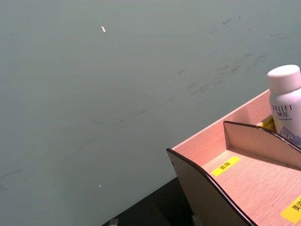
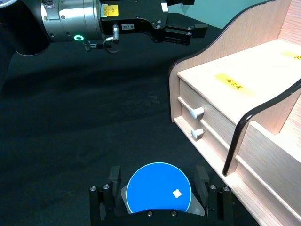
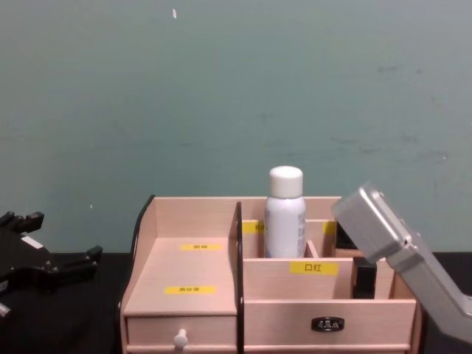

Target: Pick up the facial cleanser and watermelon frost from the table and place them into the tiered storage box.

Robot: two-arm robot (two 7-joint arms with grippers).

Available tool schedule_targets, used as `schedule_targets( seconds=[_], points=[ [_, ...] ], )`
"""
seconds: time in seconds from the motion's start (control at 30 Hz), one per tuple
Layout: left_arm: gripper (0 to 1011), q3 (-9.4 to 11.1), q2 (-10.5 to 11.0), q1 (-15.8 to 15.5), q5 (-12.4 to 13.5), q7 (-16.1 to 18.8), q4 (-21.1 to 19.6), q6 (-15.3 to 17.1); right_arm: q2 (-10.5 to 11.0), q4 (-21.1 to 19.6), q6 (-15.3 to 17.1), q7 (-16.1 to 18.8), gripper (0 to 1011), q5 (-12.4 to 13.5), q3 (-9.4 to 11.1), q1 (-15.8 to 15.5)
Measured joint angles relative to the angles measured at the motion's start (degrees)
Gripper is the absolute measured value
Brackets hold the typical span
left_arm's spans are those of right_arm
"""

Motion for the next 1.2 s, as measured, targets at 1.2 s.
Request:
schedule_targets(
  seconds=[1.2],
  points=[
    [1010, 0.0, 0.0, 0.0, 0.0, 0.0, 0.0, 0.0, 0.0, 0.1, -0.2, 0.2, 735, 0.3, 0.1, 0.0]
  ],
)
